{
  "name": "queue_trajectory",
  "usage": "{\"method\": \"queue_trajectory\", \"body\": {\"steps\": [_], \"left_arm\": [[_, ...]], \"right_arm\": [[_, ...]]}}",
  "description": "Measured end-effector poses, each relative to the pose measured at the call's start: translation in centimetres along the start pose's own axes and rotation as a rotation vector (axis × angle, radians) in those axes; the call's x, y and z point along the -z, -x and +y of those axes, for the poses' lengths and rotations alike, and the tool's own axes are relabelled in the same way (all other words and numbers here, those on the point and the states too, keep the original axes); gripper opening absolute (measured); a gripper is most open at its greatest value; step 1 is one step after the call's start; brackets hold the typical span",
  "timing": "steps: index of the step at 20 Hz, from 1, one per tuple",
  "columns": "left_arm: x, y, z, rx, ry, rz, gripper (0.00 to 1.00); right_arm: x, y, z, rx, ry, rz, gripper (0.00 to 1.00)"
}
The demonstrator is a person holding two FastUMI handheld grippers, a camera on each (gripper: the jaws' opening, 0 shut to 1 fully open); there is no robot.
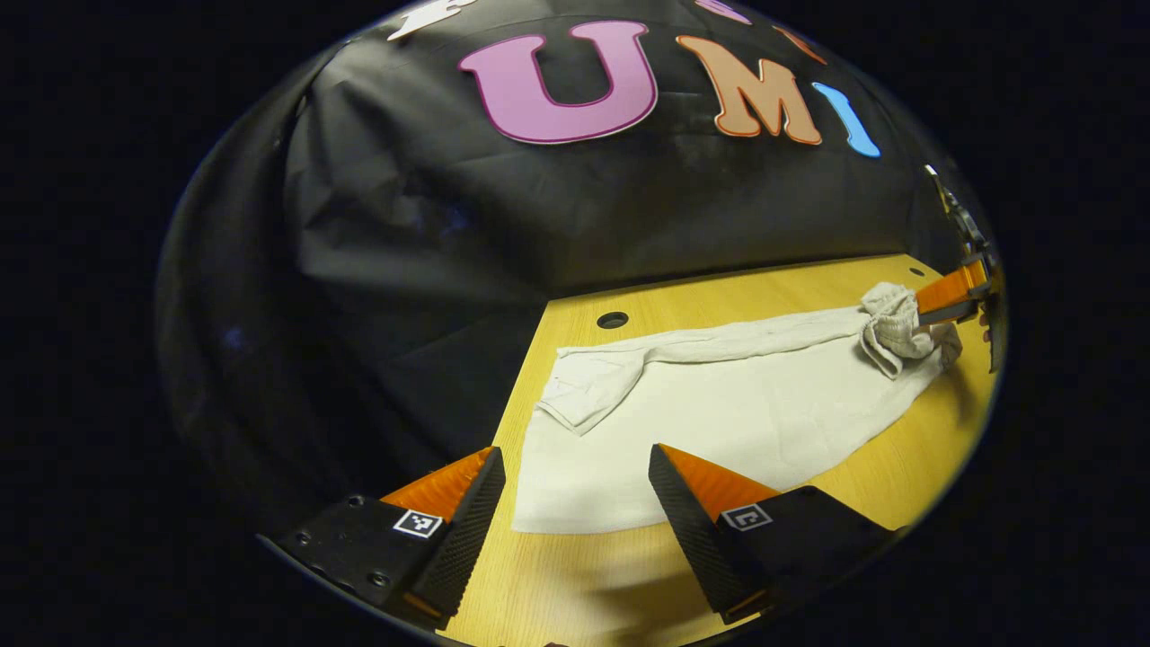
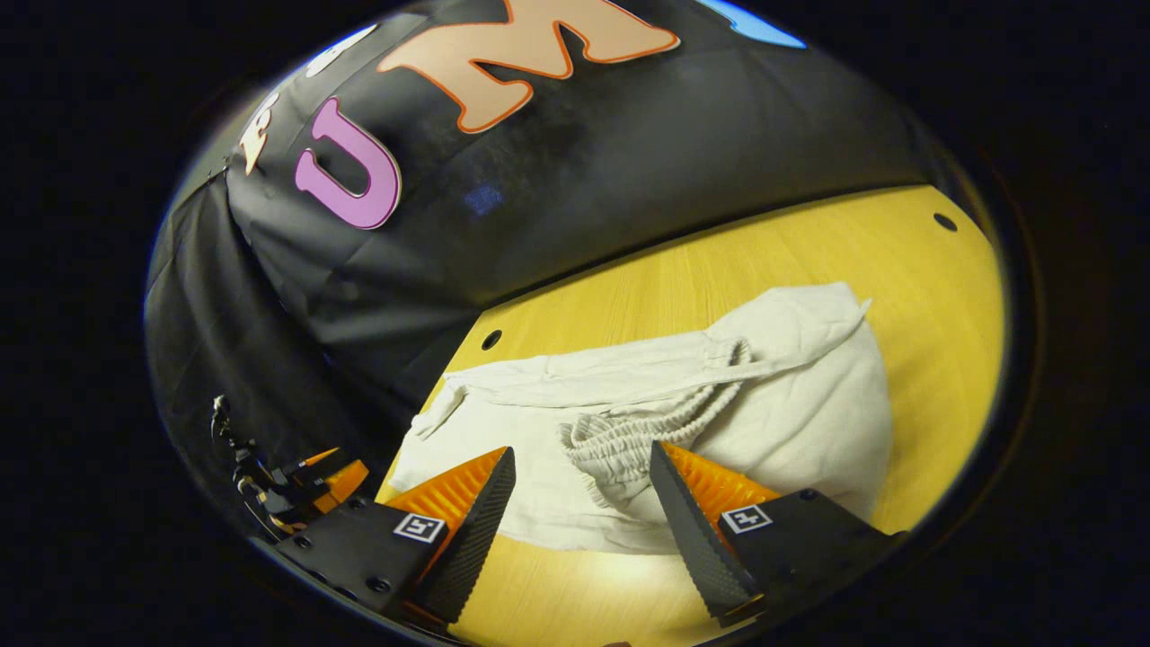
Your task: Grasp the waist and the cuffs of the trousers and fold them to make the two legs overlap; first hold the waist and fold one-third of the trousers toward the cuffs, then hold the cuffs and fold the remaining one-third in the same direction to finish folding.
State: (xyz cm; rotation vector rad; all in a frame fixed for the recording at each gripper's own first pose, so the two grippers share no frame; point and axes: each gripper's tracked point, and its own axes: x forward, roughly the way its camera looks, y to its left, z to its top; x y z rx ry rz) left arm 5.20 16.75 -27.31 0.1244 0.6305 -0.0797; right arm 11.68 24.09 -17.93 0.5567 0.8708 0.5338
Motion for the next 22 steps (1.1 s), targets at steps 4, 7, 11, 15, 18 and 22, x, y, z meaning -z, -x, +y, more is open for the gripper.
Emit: {"method": "queue_trajectory", "body": {"steps": [4,7,11,15,18,22], "left_arm": [[1.3,-3.7,1.0,0.048,0.118,0.032,0.96],[2.8,-6.1,1.8,0.07,0.236,0.073,0.96],[5.1,-8.3,2.9,0.061,0.266,0.136,0.96],[6.0,-9.2,2.3,0.072,0.228,0.18,0.96],[6.8,-9.9,1.4,0.075,0.222,0.222,0.96],[6.5,-10.1,0.5,0.093,0.203,0.223,0.93]], "right_arm": [[-1.9,2.2,-0.1,0.038,-0.022,-0.076,0.95],[-2.7,3.8,-0.7,0.075,-0.031,-0.122,0.95],[-2.0,5.7,-2.2,0.133,-0.037,-0.131,0.96],[-1.4,6.5,-3.4,0.174,-0.053,-0.126,0.96],[-1.4,6.4,-3.5,0.178,-0.05,-0.127,0.96],[-1.5,6.5,-4.1,0.191,-0.046,-0.133,0.96]]}}
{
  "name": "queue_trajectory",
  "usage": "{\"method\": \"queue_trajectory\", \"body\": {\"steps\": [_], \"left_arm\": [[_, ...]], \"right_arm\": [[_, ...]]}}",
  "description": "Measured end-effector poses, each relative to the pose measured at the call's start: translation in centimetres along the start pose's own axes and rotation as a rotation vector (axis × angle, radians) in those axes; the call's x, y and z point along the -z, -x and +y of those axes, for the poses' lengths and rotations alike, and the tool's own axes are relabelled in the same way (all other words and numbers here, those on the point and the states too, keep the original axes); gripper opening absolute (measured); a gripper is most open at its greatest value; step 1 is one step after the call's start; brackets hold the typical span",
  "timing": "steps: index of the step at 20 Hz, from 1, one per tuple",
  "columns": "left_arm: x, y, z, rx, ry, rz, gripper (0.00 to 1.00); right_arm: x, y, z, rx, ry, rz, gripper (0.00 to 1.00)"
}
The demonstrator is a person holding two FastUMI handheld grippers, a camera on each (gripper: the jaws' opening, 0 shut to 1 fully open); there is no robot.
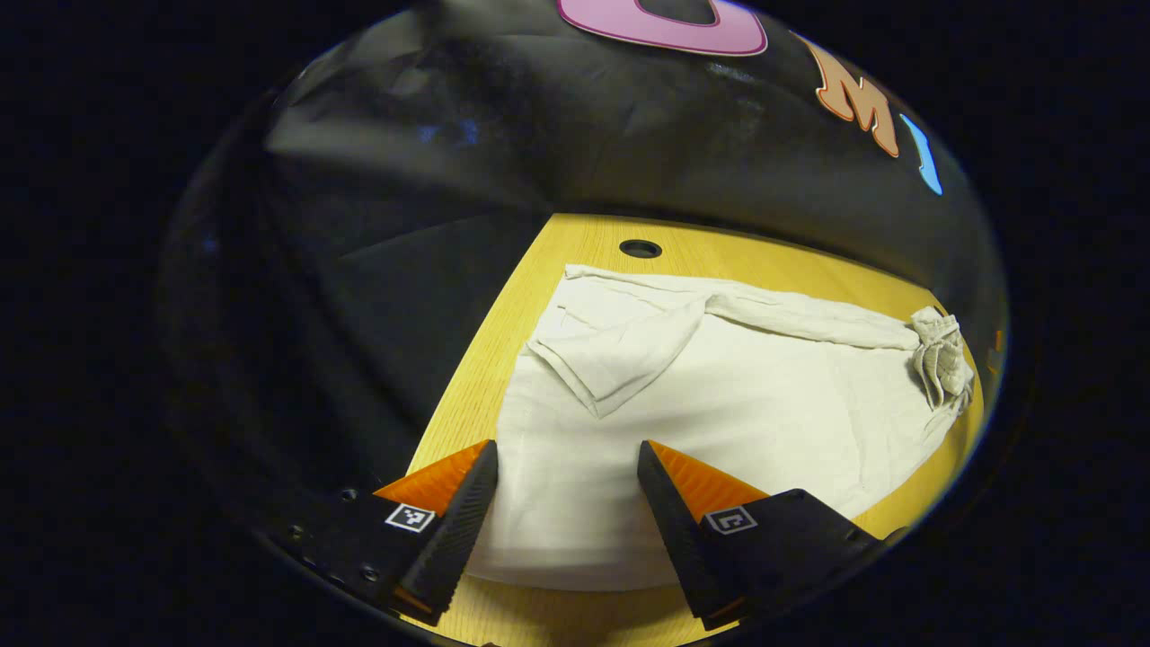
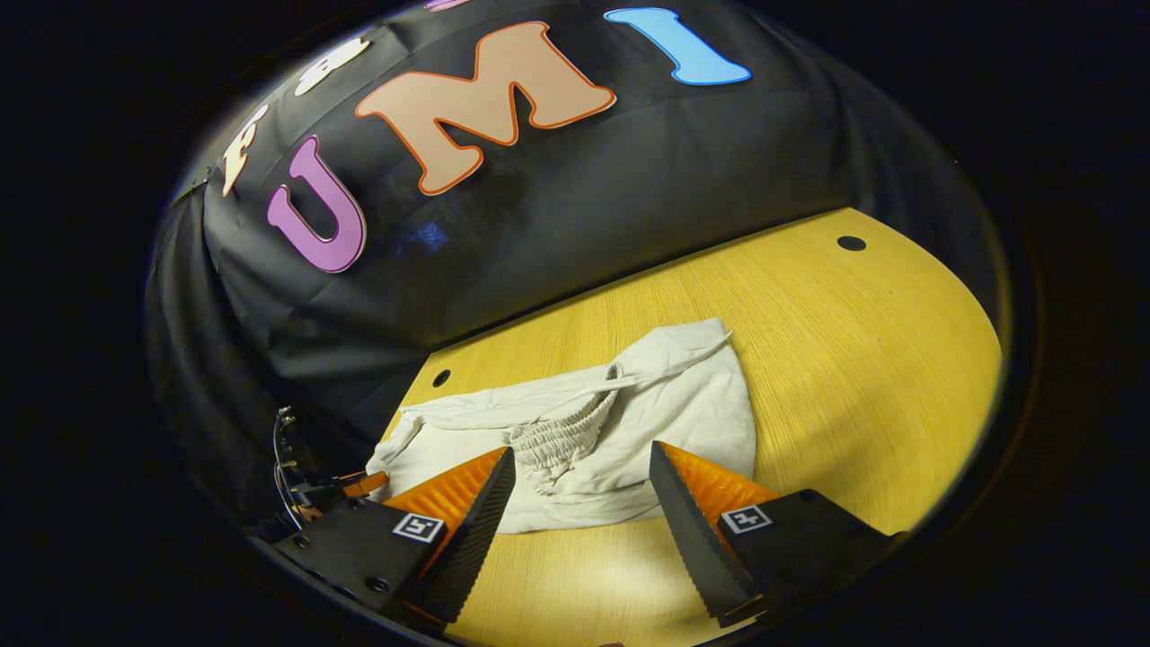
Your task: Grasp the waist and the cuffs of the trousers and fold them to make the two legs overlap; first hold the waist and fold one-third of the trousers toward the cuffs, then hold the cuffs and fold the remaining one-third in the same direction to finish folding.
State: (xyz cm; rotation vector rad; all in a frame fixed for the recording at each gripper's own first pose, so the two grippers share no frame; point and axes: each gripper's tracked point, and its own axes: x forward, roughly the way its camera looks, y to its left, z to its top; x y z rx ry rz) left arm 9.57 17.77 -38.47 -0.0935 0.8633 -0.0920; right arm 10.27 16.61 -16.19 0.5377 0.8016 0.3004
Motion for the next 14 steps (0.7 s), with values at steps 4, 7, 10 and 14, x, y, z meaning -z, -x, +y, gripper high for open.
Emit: {"method": "queue_trajectory", "body": {"steps": [4,7,10,14], "left_arm": [[-0.2,0.0,-1.0,-0.001,-0.001,0.012,0.65],[-0.2,-0.1,-2.1,0.008,0.007,0.017,0.41],[-0.5,-0.2,-2.8,-0.002,0.044,0.007,0.0],[-0.7,0.5,-4.3,0.018,0.067,0.028,0.0]], "right_arm": [[0.1,0.2,-0.7,0.007,-0.004,0.002,0.96],[0.0,0.4,-1.3,0.009,-0.018,0.0,0.96],[0.0,0.8,-2.1,0.011,-0.027,0.003,0.96],[-0.2,1.7,-3.3,0.009,-0.029,0.005,0.96]]}}
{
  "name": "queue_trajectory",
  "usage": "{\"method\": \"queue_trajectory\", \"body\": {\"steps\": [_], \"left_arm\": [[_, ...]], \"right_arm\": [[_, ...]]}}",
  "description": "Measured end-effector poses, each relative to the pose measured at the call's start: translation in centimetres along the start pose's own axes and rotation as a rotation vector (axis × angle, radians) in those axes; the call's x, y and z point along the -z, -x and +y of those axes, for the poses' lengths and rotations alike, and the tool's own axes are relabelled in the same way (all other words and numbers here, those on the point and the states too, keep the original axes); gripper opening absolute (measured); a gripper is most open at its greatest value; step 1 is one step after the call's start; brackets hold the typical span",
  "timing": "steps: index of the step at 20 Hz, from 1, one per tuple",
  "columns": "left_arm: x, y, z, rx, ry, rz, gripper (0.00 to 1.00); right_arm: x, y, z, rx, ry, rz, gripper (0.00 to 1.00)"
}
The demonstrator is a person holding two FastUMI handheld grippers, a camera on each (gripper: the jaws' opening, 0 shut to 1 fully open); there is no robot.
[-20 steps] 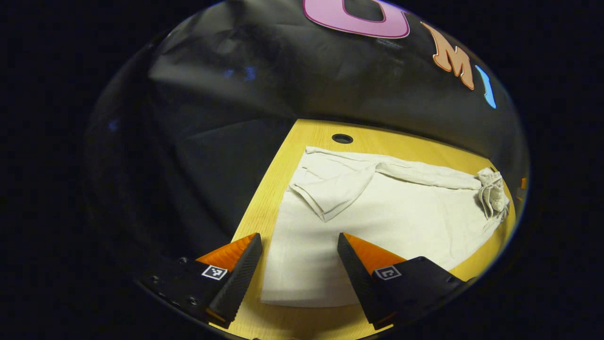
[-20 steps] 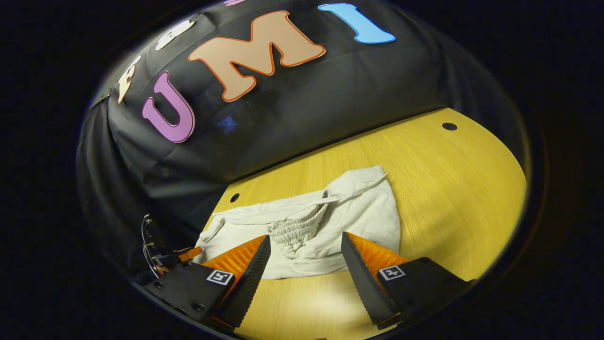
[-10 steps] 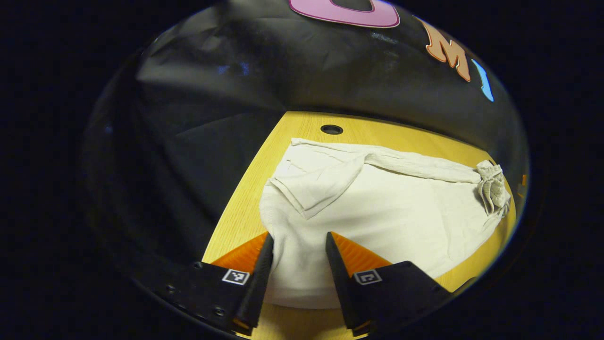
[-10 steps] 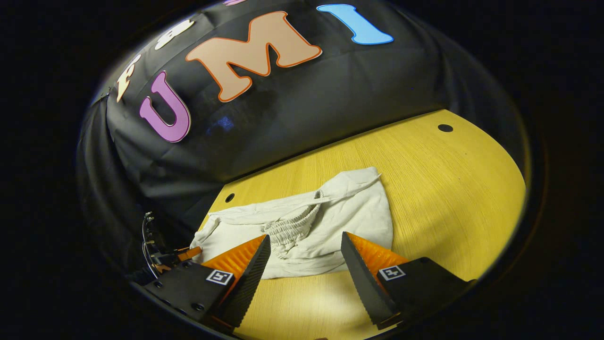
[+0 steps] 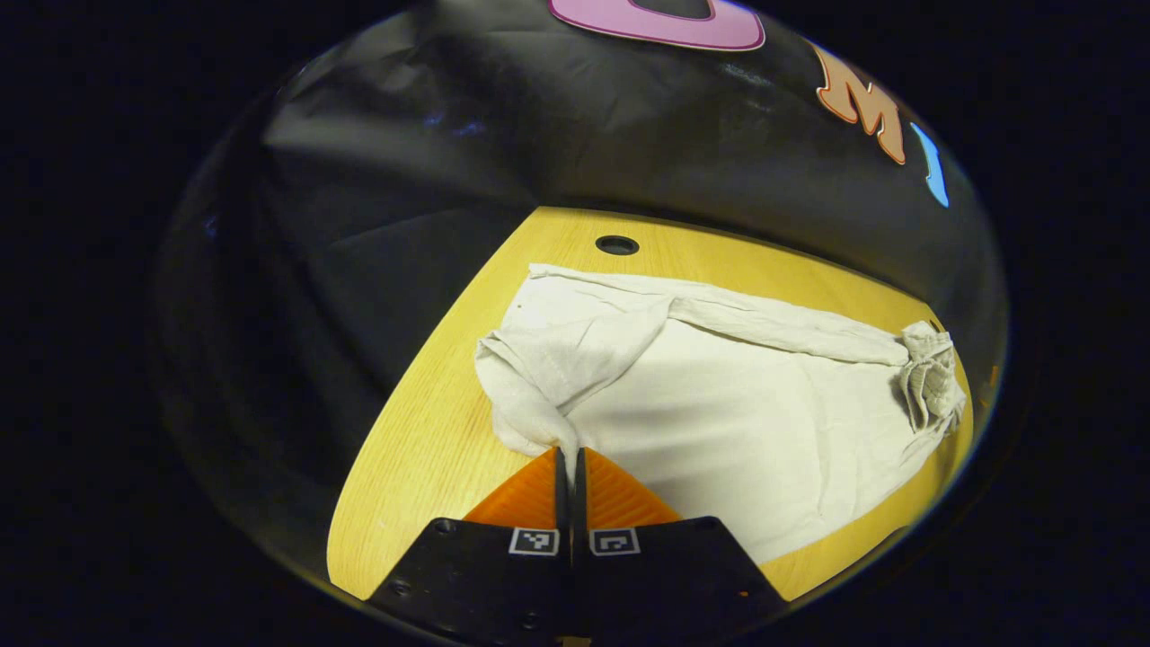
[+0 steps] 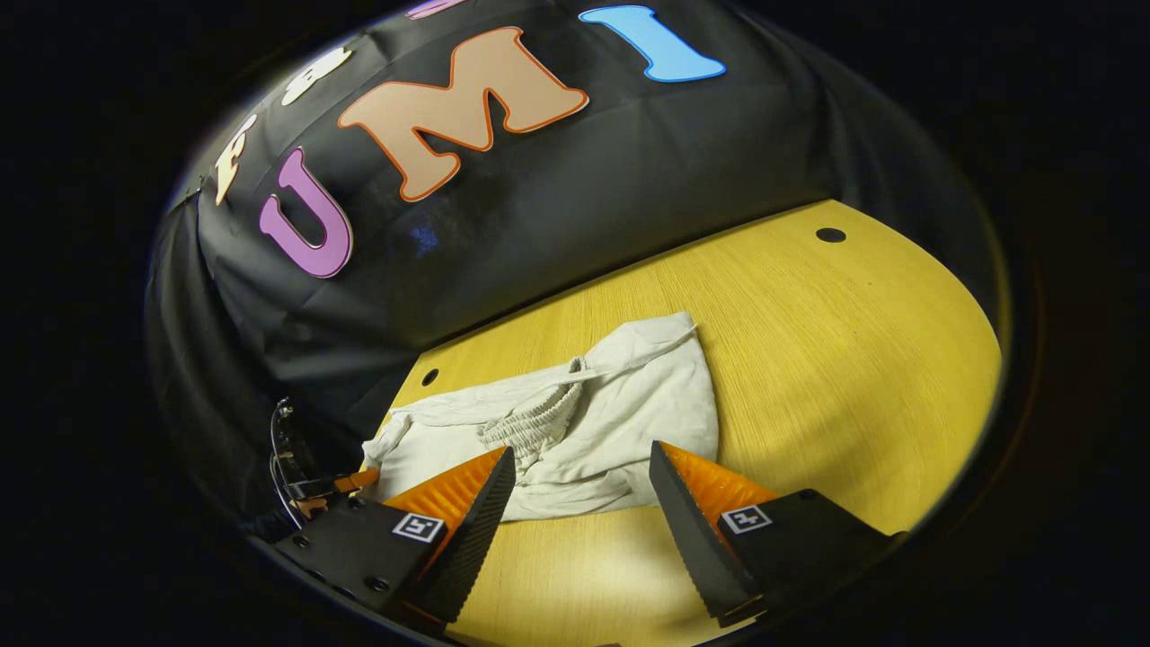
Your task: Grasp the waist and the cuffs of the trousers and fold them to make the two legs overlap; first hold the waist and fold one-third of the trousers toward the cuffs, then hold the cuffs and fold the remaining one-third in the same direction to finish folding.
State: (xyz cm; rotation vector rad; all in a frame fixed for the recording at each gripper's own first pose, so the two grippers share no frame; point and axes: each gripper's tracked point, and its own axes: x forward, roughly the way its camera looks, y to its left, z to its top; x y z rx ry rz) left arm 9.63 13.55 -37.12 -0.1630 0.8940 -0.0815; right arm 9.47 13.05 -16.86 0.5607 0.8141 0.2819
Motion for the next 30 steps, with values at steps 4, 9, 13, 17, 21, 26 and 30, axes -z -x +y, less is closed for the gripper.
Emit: {"method": "queue_trajectory", "body": {"steps": [4,9,13,17,21,26,30], "left_arm": [[-3.3,2.1,-2.5,0.031,-0.006,-0.079,0.0],[-7.7,4.3,-7.8,0.096,-0.032,-0.166,0.0],[-9.4,5.2,-11.9,0.135,-0.053,-0.192,0.0],[-10.3,5.5,-16.1,0.184,-0.069,-0.216,0.0],[-11.6,5.7,-20.0,0.237,-0.108,-0.237,0.0],[-14.3,6.9,-26.3,0.318,-0.19,-0.287,0.0],[-15.1,7.5,-32.6,0.397,-0.247,-0.3,0.0]], "right_arm": [[-1.3,1.2,-1.4,-0.005,-0.03,-0.023,0.96],[-2.1,2.4,-3.1,-0.019,-0.052,-0.035,0.96],[-2.9,3.7,-4.9,-0.021,-0.063,-0.051,0.96],[-3.5,5.2,-7.0,-0.008,-0.089,-0.067,0.96],[-3.7,6.4,-8.6,0.009,-0.107,-0.077,0.96],[-3.9,7.7,-9.7,0.013,-0.122,-0.094,0.96],[-3.9,8.7,-10.8,0.015,-0.121,-0.105,0.96]]}}
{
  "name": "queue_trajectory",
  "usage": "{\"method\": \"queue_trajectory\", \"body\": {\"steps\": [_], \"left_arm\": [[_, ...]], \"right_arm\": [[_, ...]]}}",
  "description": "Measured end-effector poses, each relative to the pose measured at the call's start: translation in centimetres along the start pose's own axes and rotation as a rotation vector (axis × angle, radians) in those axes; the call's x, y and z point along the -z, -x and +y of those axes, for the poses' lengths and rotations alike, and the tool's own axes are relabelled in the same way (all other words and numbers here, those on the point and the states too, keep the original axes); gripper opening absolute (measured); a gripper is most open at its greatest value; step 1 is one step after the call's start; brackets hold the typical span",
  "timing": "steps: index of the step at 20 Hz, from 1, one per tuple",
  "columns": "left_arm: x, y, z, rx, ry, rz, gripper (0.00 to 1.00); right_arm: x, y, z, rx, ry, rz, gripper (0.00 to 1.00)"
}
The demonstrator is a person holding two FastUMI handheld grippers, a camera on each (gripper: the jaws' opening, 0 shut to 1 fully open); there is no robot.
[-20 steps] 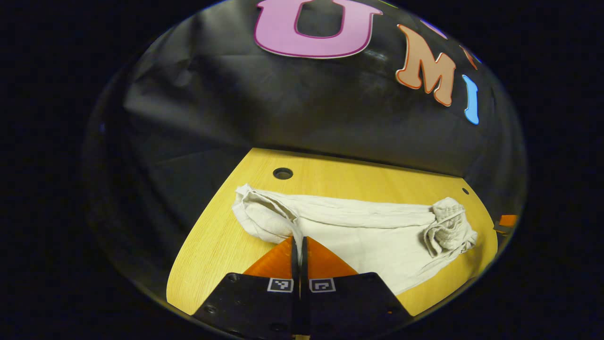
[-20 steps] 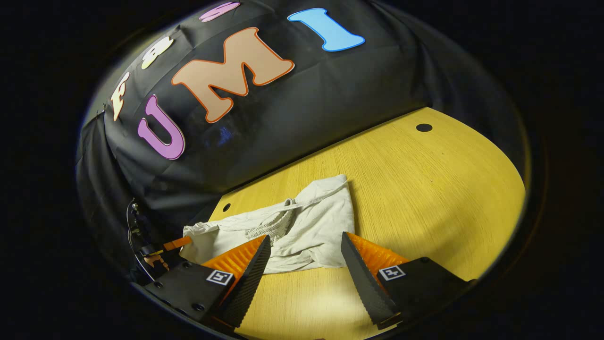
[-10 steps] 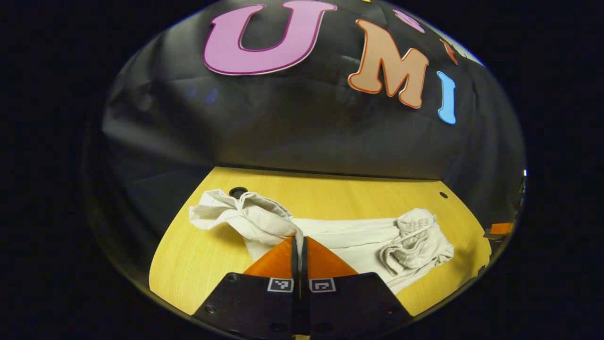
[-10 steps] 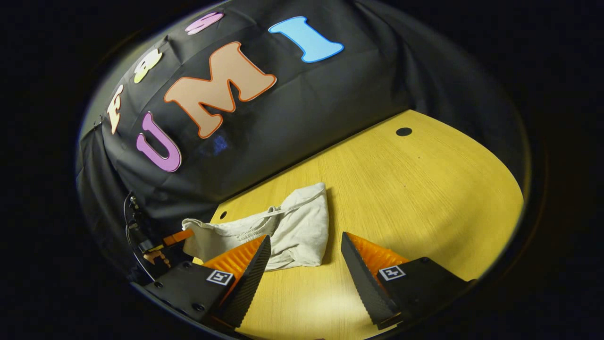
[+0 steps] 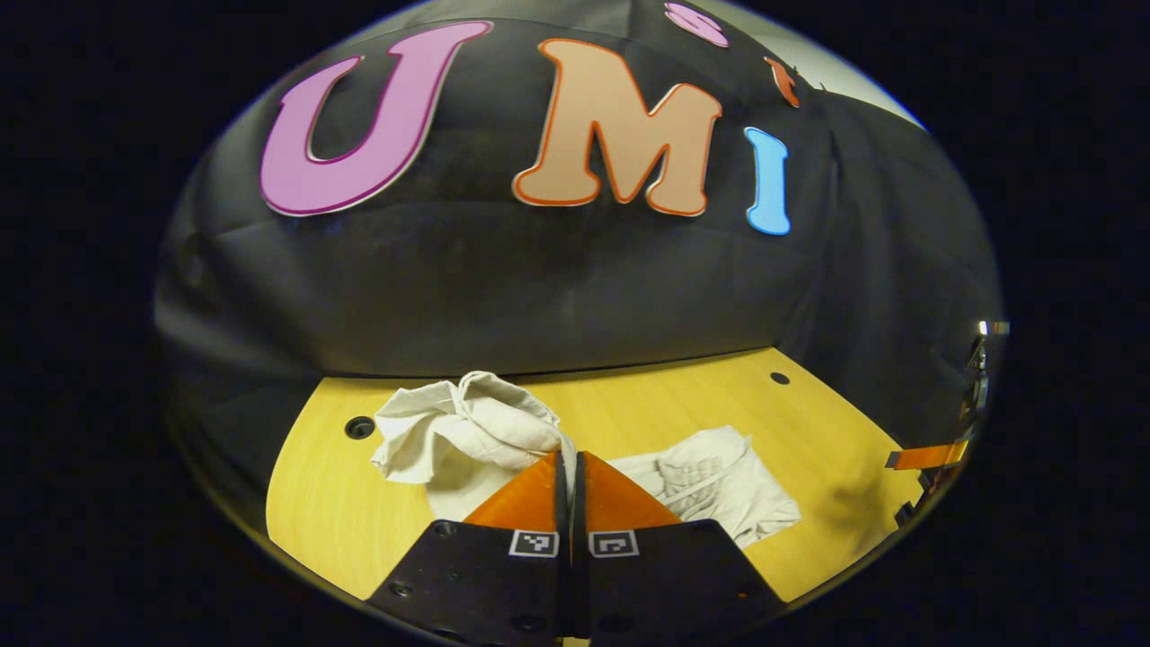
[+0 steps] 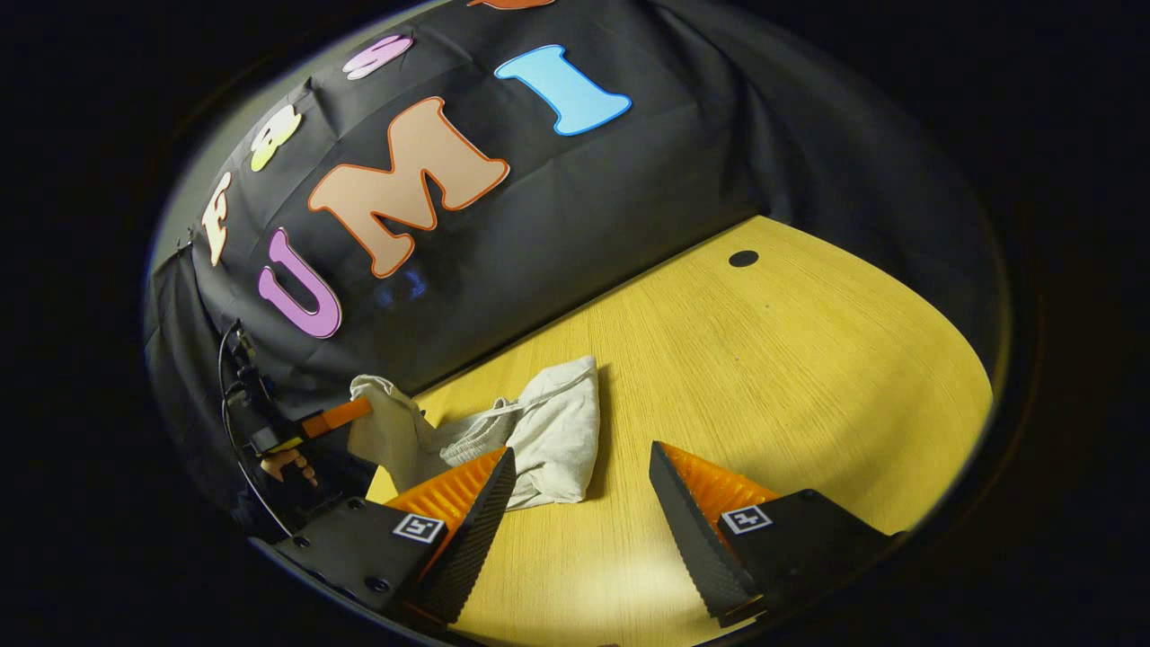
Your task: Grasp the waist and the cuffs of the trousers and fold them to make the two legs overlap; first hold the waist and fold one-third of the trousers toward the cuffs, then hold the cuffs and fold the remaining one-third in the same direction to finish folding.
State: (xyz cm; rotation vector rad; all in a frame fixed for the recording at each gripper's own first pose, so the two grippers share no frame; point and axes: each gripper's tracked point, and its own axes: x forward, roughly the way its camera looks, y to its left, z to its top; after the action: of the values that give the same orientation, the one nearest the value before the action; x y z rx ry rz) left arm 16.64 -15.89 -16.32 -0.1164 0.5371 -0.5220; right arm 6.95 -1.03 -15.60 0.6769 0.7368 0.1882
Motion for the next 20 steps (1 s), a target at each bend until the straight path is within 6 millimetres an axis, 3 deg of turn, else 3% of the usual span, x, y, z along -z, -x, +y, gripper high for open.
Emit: {"method": "queue_trajectory", "body": {"steps": [6,10,14,20], "left_arm": [[-0.9,-2.7,-7.7,0.101,-0.031,0.006,0.0],[0.2,-5.3,-12.3,0.15,-0.031,0.041,0.0],[3.8,-7.6,-15.7,0.174,-0.02,0.133,0.0],[9.7,-9.5,-17.4,0.127,-0.024,0.245,0.0]], "right_arm": [[-0.3,1.9,-2.9,0.025,-0.025,-0.012,0.96],[-0.2,3.5,-5.0,0.046,-0.037,-0.012,0.96],[-0.4,4.7,-6.7,0.061,-0.05,-0.01,0.96],[0.7,5.8,-8.4,0.066,-0.017,0.012,0.96]]}}
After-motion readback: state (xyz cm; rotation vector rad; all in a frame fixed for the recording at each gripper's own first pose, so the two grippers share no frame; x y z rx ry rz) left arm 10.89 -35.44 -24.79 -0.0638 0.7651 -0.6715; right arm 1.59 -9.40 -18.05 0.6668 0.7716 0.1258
